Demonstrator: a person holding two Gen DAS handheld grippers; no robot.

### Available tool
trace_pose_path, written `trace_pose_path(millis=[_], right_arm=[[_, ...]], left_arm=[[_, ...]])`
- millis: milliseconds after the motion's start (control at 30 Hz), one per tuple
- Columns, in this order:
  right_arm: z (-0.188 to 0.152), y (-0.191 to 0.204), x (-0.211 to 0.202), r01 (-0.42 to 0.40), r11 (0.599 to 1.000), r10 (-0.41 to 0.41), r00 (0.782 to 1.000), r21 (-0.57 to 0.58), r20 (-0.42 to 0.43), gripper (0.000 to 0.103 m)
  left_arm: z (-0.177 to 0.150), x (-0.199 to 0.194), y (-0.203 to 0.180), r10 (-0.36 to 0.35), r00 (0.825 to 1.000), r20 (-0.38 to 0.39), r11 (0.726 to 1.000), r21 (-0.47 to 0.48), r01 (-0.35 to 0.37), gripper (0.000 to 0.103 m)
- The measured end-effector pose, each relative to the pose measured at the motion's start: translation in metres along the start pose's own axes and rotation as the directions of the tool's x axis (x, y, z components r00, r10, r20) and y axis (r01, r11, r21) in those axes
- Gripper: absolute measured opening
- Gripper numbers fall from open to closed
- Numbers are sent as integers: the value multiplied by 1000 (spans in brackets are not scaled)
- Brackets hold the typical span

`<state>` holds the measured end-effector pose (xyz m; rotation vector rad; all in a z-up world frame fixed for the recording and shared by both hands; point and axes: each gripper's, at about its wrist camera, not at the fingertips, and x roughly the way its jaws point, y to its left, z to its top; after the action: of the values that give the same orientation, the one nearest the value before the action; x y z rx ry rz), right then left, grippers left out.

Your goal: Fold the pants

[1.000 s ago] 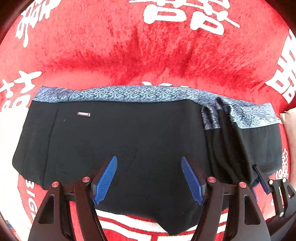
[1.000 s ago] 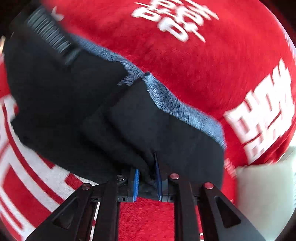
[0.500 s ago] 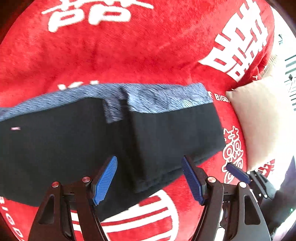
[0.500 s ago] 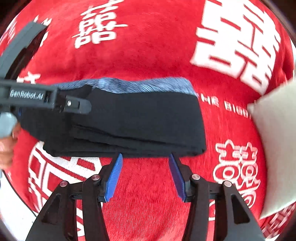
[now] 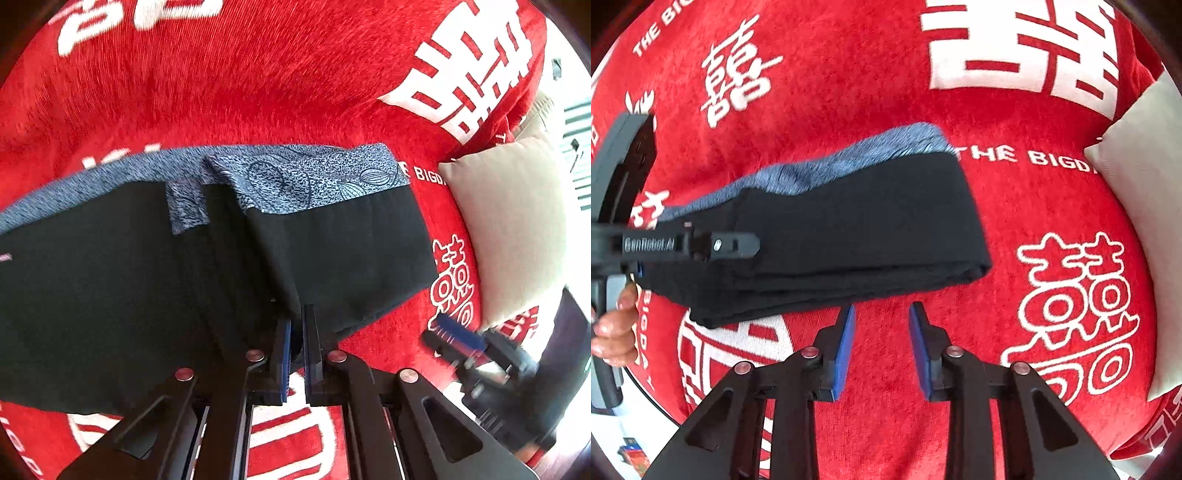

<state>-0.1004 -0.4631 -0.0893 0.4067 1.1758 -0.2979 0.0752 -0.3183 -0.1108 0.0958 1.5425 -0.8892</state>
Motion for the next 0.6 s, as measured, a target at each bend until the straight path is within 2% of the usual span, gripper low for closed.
trace_pose_path(millis=[100,200,300,400,533,600], right_arm=[[14,-17,-7,-17,999,17,1000,30,19,33],[34,-41,-7,-54,996,52,998,77,31,33],[58,-60,6,-79,991,76,997,105,34,34],[84,-79,30,-135,979,136,991,154,6,48],[118,-102,69,-214,949,227,973,230,-30,50],[130,-112,89,-278,918,301,953,282,-38,50]], left_arm=[[-11,-3,7,48,999,-4,999,13,-48,6],[-21,4,18,51,998,-27,998,-21,-51,6],[-23,9,18,65,998,-12,998,-25,-65,6],[-24,11,19,69,998,-4,997,-44,-69,6],[-26,11,21,72,997,1,996,-53,-72,6],[-25,12,20,76,997,1,995,-59,-75,6]])
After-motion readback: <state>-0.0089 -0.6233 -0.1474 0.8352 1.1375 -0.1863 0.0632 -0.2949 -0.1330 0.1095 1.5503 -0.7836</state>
